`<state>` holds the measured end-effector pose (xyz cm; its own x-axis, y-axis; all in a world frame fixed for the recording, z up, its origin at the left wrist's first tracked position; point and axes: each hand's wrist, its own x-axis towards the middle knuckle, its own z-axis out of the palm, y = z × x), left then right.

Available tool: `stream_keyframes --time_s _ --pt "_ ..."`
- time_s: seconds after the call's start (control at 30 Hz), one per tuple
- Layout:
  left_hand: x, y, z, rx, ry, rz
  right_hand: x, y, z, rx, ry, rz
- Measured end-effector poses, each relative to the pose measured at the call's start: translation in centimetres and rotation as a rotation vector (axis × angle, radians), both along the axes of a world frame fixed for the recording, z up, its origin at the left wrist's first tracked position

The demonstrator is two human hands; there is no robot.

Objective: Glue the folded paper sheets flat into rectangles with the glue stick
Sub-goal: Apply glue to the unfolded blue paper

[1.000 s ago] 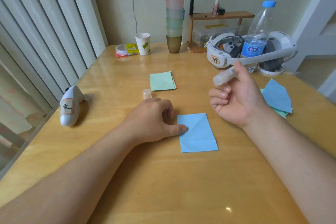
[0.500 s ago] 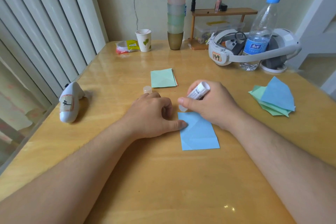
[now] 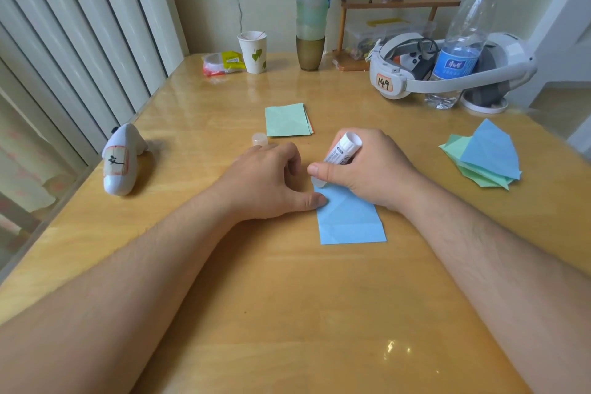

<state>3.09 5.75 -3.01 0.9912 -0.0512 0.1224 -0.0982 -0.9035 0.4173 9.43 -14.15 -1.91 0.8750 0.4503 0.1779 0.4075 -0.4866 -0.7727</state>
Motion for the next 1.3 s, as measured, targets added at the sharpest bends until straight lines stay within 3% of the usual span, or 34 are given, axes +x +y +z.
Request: stream_keyframes --time_s 0.73,0.97,1.1,1.2,1.3 --pt "-0.3 0.0 0.2 0.018 0.011 0.007 0.9 -2.3 1.1 -0.263 -0.054 -0.117" --pt "-0.4 0.0 0.2 0.020 0.015 0.002 1.8 -3.3 0.7 -0.158 0.029 -0.136" --pt "-0.5 -0.2 0.4 0.027 0.022 0.009 2.2 -3.5 0.9 0.121 0.073 -0.163" --pt "-0.6 -0.4 0.4 0.046 0.009 0.024 1.3 -2.6 1.3 0.341 0.136 -0.041" --pt "-0.5 -0.6 0.3 0.068 0.003 0.027 0.5 -1.4 1.1 0.351 0.193 0.076"
